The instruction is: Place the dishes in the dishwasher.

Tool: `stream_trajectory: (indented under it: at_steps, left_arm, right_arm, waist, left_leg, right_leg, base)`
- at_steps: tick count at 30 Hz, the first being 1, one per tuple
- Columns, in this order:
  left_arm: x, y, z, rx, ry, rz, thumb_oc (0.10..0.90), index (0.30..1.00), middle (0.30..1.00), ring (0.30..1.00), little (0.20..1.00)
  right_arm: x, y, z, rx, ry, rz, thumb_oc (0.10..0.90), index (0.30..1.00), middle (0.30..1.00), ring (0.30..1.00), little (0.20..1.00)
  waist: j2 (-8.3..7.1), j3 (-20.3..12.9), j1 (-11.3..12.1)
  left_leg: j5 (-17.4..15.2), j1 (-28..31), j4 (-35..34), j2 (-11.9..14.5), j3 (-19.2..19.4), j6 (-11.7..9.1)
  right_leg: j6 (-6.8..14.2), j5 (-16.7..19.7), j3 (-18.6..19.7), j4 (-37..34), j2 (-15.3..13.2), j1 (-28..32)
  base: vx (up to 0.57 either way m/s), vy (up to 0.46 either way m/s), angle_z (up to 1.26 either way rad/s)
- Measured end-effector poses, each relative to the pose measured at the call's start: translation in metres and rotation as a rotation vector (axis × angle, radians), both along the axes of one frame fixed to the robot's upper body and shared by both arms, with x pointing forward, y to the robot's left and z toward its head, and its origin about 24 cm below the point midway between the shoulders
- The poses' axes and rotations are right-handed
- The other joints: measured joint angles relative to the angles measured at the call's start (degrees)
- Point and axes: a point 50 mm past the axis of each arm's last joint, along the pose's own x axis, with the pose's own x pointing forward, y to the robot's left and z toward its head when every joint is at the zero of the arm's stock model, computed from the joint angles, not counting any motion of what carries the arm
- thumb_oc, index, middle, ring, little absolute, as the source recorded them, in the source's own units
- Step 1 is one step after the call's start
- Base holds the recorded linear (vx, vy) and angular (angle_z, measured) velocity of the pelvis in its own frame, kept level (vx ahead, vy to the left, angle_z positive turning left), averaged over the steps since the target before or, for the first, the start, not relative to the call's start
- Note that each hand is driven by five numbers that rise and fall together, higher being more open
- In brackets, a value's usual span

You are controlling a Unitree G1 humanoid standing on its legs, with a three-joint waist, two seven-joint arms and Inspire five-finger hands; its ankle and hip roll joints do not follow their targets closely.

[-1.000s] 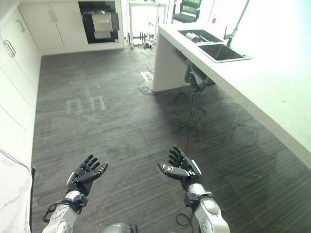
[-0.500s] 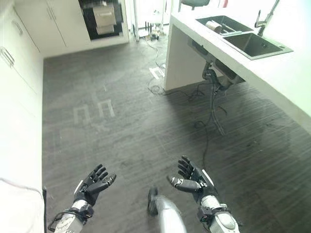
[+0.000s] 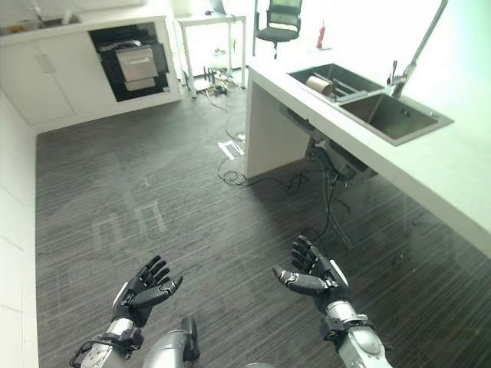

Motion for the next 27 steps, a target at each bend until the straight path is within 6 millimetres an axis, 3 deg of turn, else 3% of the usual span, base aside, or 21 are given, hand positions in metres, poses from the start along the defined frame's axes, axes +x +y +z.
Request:
stream_trajectory:
  at_steps: [1,2,3,4,5,7,8,10,12,13,14,15,16,17,18,19,20,22,23,24,27]
  left_arm:
    - [-0.007,0.003,-0.003,0.002,0.018,0.020,0.800,0.900,0.900,0.900,0.900]
    - [-0.011,0.003,-0.005,-0.004,0.028,0.033,0.800,0.900,0.900,0.900,0.900]
    - [-0.015,0.004,-0.006,-0.010,0.033,0.050,0.800,0.900,0.900,0.900,0.900]
    - [-0.020,0.006,-0.008,-0.007,0.046,0.056,0.800,0.900,0.900,0.900,0.900]
    - [-0.010,0.018,0.000,0.041,0.016,0.054,0.800,0.900,0.900,0.900,0.900]
    - [0.017,0.021,0.017,0.081,-0.069,0.019,0.800,0.900,0.900,0.900,0.900]
    - [0.038,0.018,0.033,0.098,-0.148,-0.007,0.800,0.900,0.900,0.900,0.900]
    - [0.050,0.017,0.050,0.115,-0.232,-0.029,0.800,0.900,0.900,0.900,0.900]
    - [0.049,0.020,0.052,0.139,-0.236,-0.037,0.800,0.900,0.900,0.900,0.900]
    - [0.049,0.019,0.051,0.161,-0.231,-0.051,0.800,0.900,0.900,0.900,0.900]
    - [0.047,0.021,0.052,0.172,-0.236,-0.049,0.800,0.900,0.900,0.900,0.900]
    - [0.043,0.026,0.050,0.187,-0.210,-0.027,0.800,0.900,0.900,0.900,0.900]
    - [0.040,0.026,0.045,0.189,-0.181,-0.022,0.800,0.900,0.900,0.900,0.900]
    - [0.038,0.023,0.042,0.196,-0.166,-0.036,0.800,0.900,0.900,0.900,0.900]
    - [0.038,0.023,0.045,0.208,-0.173,-0.054,0.800,0.900,0.900,0.900,0.900]
    - [0.040,0.030,0.056,0.262,-0.205,-0.099,0.800,0.900,0.900,0.900,0.900]
    - [0.038,0.031,0.061,0.260,-0.229,-0.091,0.800,0.900,0.900,0.900,0.900]
    - [0.031,0.042,0.053,0.252,-0.177,0.005,0.800,0.900,0.900,0.900,0.900]
    - [0.023,0.042,0.047,0.238,-0.160,0.034,0.800,0.900,0.900,0.900,0.900]
    - [0.016,0.039,0.041,0.219,-0.134,0.060,0.800,0.900,0.900,0.900,0.900]
    - [0.011,0.033,0.036,0.213,-0.109,0.074,0.800,0.900,0.900,0.900,0.900]
  right_arm:
    - [-0.002,0.003,-0.004,0.010,0.018,0.011,0.800,0.900,0.900,0.900,0.900]
    - [-0.007,0.004,-0.005,0.012,0.026,0.020,0.800,0.900,0.900,0.900,0.900]
    - [-0.011,0.004,-0.003,0.009,0.024,0.029,0.800,0.900,0.900,0.900,0.900]
    - [-0.011,0.006,0.007,-0.012,-0.007,0.065,0.800,0.900,0.900,0.900,0.900]
    - [-0.009,0.016,0.010,0.032,-0.041,0.065,0.800,0.900,0.900,0.900,0.900]
    - [-0.003,0.020,0.024,0.031,-0.106,0.078,0.800,0.900,0.900,0.900,0.900]
    - [0.004,0.025,0.035,0.038,-0.160,0.090,0.800,0.900,0.900,0.900,0.900]
    - [0.012,0.037,0.042,0.071,-0.205,0.107,0.800,0.900,0.900,0.900,0.900]
    - [0.013,0.043,0.042,0.097,-0.214,0.105,0.800,0.900,0.900,0.900,0.900]
    - [0.014,0.044,0.041,0.111,-0.220,0.083,0.800,0.900,0.900,0.900,0.900]
    - [0.016,0.045,0.043,0.116,-0.231,0.073,0.800,0.900,0.900,0.900,0.900]
    - [0.020,0.052,0.045,0.144,-0.249,0.077,0.800,0.900,0.900,0.900,0.900]
    - [0.018,0.053,0.043,0.145,-0.240,0.082,0.800,0.900,0.900,0.900,0.900]
    - [0.019,0.053,0.042,0.131,-0.229,0.094,0.800,0.900,0.900,0.900,0.900]
    - [0.020,0.056,0.038,0.125,-0.213,0.112,0.800,0.900,0.900,0.900,0.900]
    - [0.020,0.058,0.035,0.136,-0.205,0.114,0.800,0.900,0.900,0.900,0.900]
    - [0.018,0.050,0.038,0.103,-0.216,0.114,0.800,0.900,0.900,0.900,0.900]
    - [0.013,0.049,0.032,0.111,-0.190,0.106,0.800,0.900,0.900,0.900,0.900]
    - [0.008,0.046,0.034,0.109,-0.199,0.102,0.800,0.900,0.900,0.900,0.900]
    - [0.007,0.041,0.038,0.089,-0.213,0.103,0.800,0.900,0.900,0.900,0.900]
    - [0.009,0.038,0.040,0.052,-0.212,0.095,0.800,0.900,0.900,0.900,0.900]
  waist:
    - [0.41,-0.22,0.69]
    - [-0.75,-0.07,1.96]
    - [-1.33,-0.25,3.02]
    - [0.67,-1.88,3.14]
    - [-3.34,-2.60,2.58]
    - [-4.92,-3.17,2.11]
    - [-5.03,-3.21,1.63]
    - [-5.12,-3.72,3.15]
    - [-5.59,-5.54,3.37]
    - [-5.38,-6.36,2.35]
    - [-4.04,-6.12,3.28]
    - [-4.07,-5.46,2.84]
    - [-2.89,-4.94,1.94]
    - [-1.28,-3.97,1.49]
    - [-4.89,-1.72,1.52]
    - [-8.38,-0.68,1.39]
    - [-7.93,-0.17,1.57]
    - [-10.00,0.39,2.63]
    - [-9.90,-0.18,2.67]
    - [-8.94,0.64,2.32]
    - [-6.00,0.34,-0.03]
  left_leg:
    - [-0.34,-2.34,3.06,-1.40,-4.15,-0.18]
    - [-1.15,-1.82,4.37,-2.74,-6.14,-0.17]
    - [-2.24,-1.45,8.10,-3.70,-4.42,0.58]
    - [-6.35,3.24,8.20,-3.34,-2.21,2.69]
    - [-2.18,4.81,8.72,-6.04,0.84,2.85]
    - [-1.17,6.89,9.44,-8.15,6.35,3.22]
    - [-1.10,9.84,7.22,-9.93,7.48,3.34]
    - [-0.53,13.59,5.41,-12.07,5.49,2.97]
    - [-1.78,14.77,5.51,-13.83,4.99,3.80]
    - [-3.17,14.13,10.20,-13.62,4.70,7.63]
    - [-5.89,13.94,14.46,-12.87,3.96,15.08]
    - [-8.64,14.23,17.68,-13.16,4.87,14.80]
    - [-8.10,16.39,14.92,-13.37,5.22,13.86]
    - [-7.26,18.97,10.40,-12.39,5.85,7.42]
    - [-6.33,18.08,13.67,-12.94,3.73,-10.93]
    - [-10.68,13.91,25.70,-10.90,1.44,2.49]
    - [-13.21,16.49,21.11,-5.35,-0.81,3.79]
    - [-17.24,18.73,23.80,-7.83,2.22,4.56]
    - [-19.63,18.24,25.54,-8.59,4.12,1.47]
    - [-20.30,20.32,25.64,-8.80,6.24,6.51]
    - [-19.96,30.44,16.54,-8.61,5.94,5.14]
  right_leg:
    - [0.46,-1.08,1.61,-1.62,-1.17,3.22]
    - [1.27,-1.91,3.86,-3.21,-2.84,5.40]
    - [2.39,-2.55,4.33,-5.03,-5.03,8.87]
    - [5.10,-4.17,4.52,-1.87,-5.17,10.50]
    - [7.72,-5.21,3.71,3.06,-9.26,9.72]
    - [10.25,-0.17,2.88,2.33,-13.26,12.22]
    - [12.14,3.93,1.32,6.94,-14.98,11.04]
    - [15.18,2.53,0.39,8.63,-15.16,8.10]
    - [14.41,5.74,-3.17,9.57,-14.58,4.70]
    - [16.27,9.19,-5.79,13.67,-16.57,3.39]
    - [17.43,12.58,-5.59,21.40,-16.25,-0.07]
    - [16.68,13.07,-5.17,34.78,-17.62,-7.43]
    - [13.51,11.25,-7.38,39.12,-17.19,-14.42]
    - [10.54,9.47,-9.68,35.48,-14.62,-18.23]
    - [8.51,7.85,-11.37,24.38,-14.50,-21.80]
    - [11.41,9.27,-13.07,11.52,-18.60,-23.50]
    - [16.20,11.57,-17.62,4.69,-20.03,-26.79]
    - [12.66,13.66,-21.40,1.50,-23.96,-31.01]
    - [16.01,15.31,-21.66,5.00,-25.94,-35.11]
    - [13.49,16.51,-23.81,3.69,-26.91,-35.74]
    - [11.59,17.64,-21.36,5.10,-22.60,-29.96]
  base:
    - [0.45,0.218,-1.05]
    - [0.42,0.229,-1.11]
    - [0.41,0.228,-1.40]
    - [0.37,0.208,-1.15]
    - [0.48,0.253,-0.79]
    - [0.46,0.207,0.08]
    - [0.36,0.133,0.31]
    - [0.37,0.145,-0.07]
    - [0.32,0.195,0.08]
    - [0.24,0.200,0.11]
    - [0.27,0.176,-0.25]
    - [0.26,0.031,-0.45]
    - [0.36,-0.100,-0.27]
    - [0.33,-0.148,-0.07]
    - [0.38,-0.247,0.03]
    - [0.22,-0.161,0.11]
    - [0.48,-0.366,-0.11]
    - [0.49,-0.324,-0.38]
    - [0.36,-0.182,-0.43]
    - [0.40,-0.209,-0.57]
    - [0.38,-0.193,-0.15]
